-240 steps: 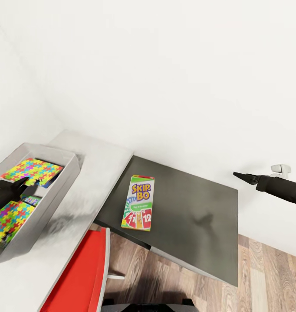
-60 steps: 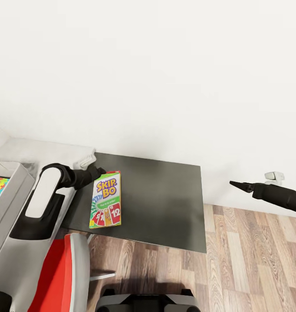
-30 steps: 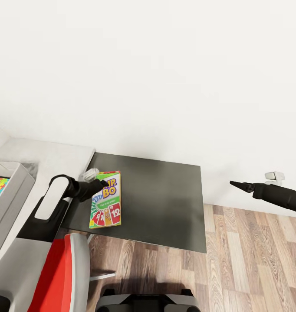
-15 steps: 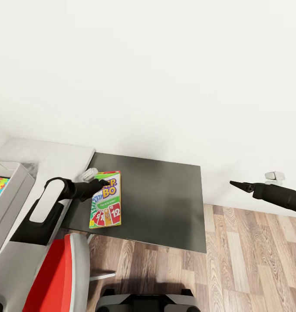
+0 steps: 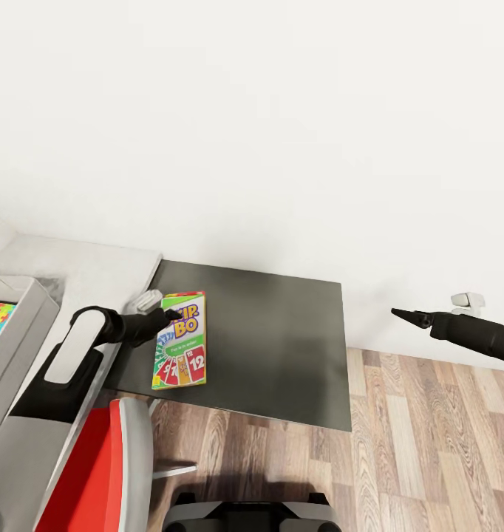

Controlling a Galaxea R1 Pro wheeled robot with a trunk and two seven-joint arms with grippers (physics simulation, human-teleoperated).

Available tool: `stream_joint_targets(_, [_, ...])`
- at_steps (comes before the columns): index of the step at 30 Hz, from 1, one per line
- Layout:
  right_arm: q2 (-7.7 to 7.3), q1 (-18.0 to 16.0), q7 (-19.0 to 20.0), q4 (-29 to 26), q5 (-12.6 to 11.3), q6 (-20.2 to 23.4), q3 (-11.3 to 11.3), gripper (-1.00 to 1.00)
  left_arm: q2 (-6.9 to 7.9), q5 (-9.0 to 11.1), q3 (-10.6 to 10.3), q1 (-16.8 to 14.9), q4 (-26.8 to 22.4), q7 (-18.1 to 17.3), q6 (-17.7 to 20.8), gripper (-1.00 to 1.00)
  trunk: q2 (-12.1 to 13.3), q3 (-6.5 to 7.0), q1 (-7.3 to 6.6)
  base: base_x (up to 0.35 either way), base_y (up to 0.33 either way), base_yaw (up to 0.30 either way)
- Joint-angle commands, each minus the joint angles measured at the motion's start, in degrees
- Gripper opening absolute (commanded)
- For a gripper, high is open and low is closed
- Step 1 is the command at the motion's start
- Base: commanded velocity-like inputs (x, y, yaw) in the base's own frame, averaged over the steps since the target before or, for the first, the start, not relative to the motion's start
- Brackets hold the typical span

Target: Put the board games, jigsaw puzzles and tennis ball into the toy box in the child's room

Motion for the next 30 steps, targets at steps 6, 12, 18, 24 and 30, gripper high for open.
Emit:
stream_joint_targets(6, [0.00,-0.05,0.37,-0.01,0.24,0.26,-0.06,1.00,0.09,0.53,-0.09,0.29,0.11,0.61,-0.12,1.00,-0.10,-0.08,0.03,0.000,0.000,0.000])
stream_joint_targets(12, [0.00,-0.05,0.39,-0.01,0.24,0.26,-0.06,1.00,0.08,0.53,-0.15,0.54,1.10,0.25,-0.17,1.00,-0.10,-0.08,0.03,0.000,0.000,0.000])
stream_joint_targets(18, [0.00,-0.05,0.45,-0.01,0.24,0.26,-0.06,1.00,0.07,-0.61,-0.18,0.62,2.03,0.02,-0.59,1.00,-0.10,-0.08,0.03,0.000,0.000,0.000])
stream_joint_targets(24, [0.00,-0.05,0.46,-0.01,0.24,0.26,-0.09,1.00,0.01,-4.19,-0.30,0.73,2.27,-1.88,-0.85,1.00,-0.10,-0.08,0.03,0.000,0.000,0.000])
stream_joint_targets(30, [0.00,-0.05,0.46,-0.01,0.24,0.26,-0.06,1.00,-0.05,-5.67,-0.28,0.93,3.69,-4.49,-0.96,1.00,-0.10,-0.08,0.03,0.000,0.000,-0.051])
